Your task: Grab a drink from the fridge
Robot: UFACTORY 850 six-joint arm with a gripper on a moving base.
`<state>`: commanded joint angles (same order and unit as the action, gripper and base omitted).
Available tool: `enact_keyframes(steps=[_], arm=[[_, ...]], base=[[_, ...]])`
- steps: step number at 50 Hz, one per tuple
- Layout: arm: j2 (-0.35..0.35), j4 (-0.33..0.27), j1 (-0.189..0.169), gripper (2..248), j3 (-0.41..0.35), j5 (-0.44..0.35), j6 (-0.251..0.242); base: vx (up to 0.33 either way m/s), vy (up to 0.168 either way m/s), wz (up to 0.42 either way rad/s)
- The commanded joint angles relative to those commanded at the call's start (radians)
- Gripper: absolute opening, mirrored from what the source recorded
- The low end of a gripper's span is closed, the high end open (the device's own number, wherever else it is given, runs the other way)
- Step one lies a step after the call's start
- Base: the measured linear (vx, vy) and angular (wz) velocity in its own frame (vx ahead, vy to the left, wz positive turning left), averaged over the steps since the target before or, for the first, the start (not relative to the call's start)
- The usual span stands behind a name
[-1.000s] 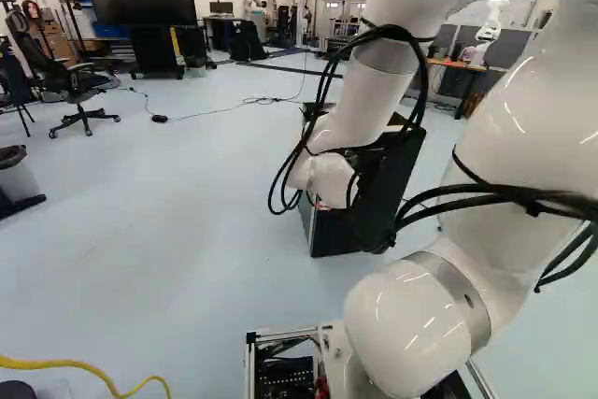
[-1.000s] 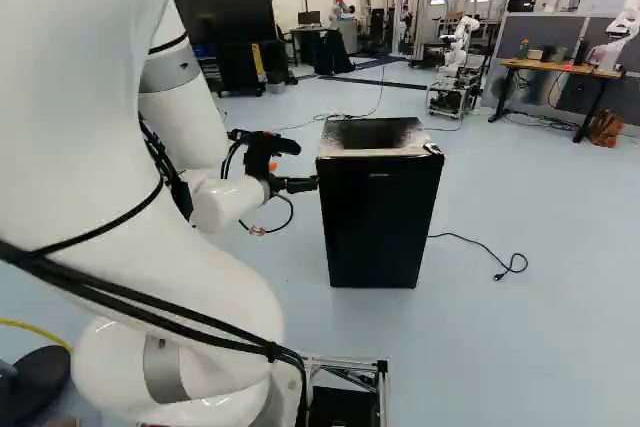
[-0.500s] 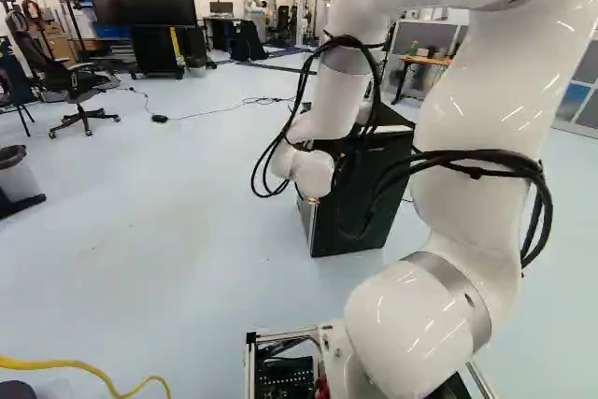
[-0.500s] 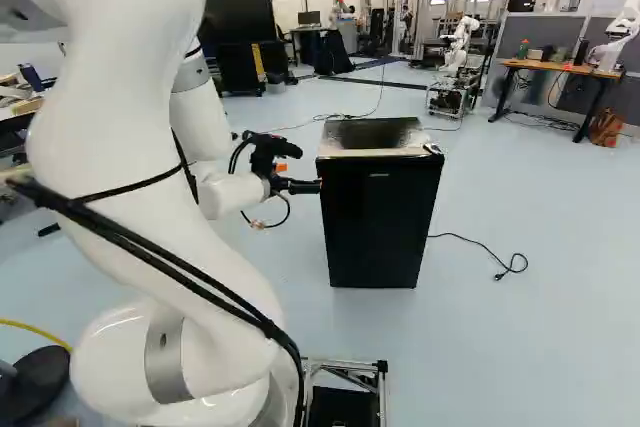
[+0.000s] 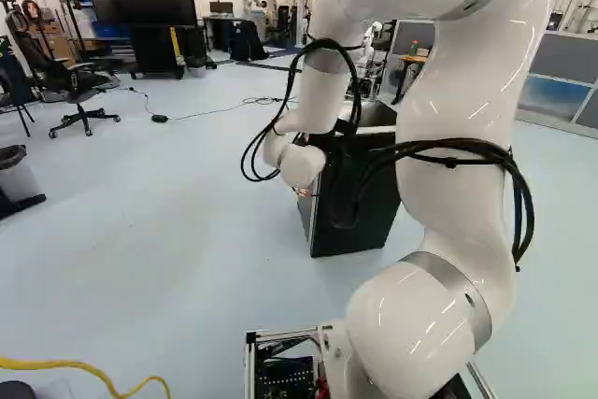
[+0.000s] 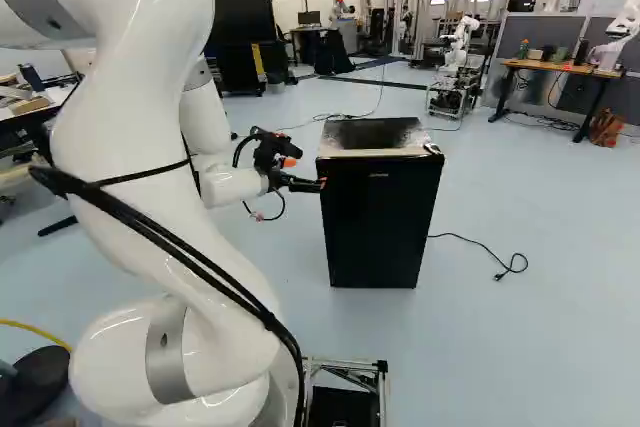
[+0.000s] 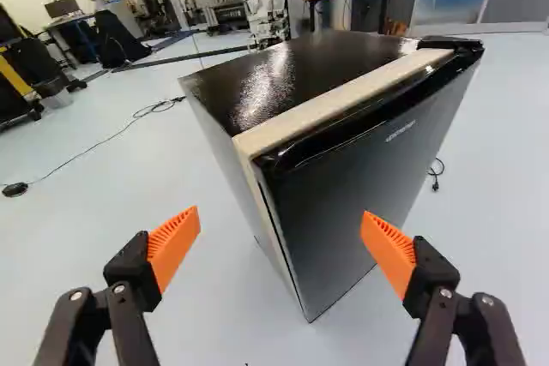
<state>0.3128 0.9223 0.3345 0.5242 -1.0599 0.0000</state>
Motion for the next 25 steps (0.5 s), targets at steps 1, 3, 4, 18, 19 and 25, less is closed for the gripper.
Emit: enact_keyframes(steps=[1,3,4,18,19,25], arm=[[0.0,0.004,0.0,247,0.001,0.0,-0.002],[0.001,0.009,0.0,247,0.001,-0.001,-0.011],[0.001,0.01,0.0,247,0.002,-0.001,-0.017],[0.002,0.017,0.001,247,0.003,-0.001,-0.149],[0.002,0.017,0.001,247,0.003,-0.001,-0.159],[0.002,0.017,0.001,247,0.003,-0.001,-0.197]], base=[[0.0,0.0,0.0],[0.0,0.0,0.0],[0.0,0.0,0.0],[0.0,0.0,0.0],[0.0,0.0,0.0],[0.0,0.0,0.0]])
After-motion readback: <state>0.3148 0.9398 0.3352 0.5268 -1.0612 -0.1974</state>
